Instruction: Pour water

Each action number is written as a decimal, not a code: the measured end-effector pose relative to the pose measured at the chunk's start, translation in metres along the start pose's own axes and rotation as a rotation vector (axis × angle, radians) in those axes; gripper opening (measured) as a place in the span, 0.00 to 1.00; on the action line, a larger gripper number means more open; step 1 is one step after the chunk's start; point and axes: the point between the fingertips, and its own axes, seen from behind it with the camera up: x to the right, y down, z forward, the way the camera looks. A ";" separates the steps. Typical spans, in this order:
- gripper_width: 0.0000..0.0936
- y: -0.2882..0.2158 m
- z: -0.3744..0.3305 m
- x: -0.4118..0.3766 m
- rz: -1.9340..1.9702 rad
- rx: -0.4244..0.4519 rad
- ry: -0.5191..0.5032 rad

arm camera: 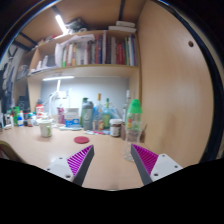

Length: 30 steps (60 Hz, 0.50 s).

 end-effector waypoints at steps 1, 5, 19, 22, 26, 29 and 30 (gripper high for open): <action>0.89 -0.001 0.007 0.007 0.002 0.002 0.015; 0.88 -0.003 0.033 0.030 0.015 0.008 0.055; 0.88 -0.015 0.115 0.080 0.019 0.031 0.138; 0.87 -0.017 0.130 0.088 0.011 0.033 0.155; 0.84 -0.020 0.148 0.092 0.005 0.039 0.152; 0.66 -0.019 0.161 0.089 -0.007 0.036 0.129; 0.60 -0.018 0.163 0.088 -0.006 0.031 0.126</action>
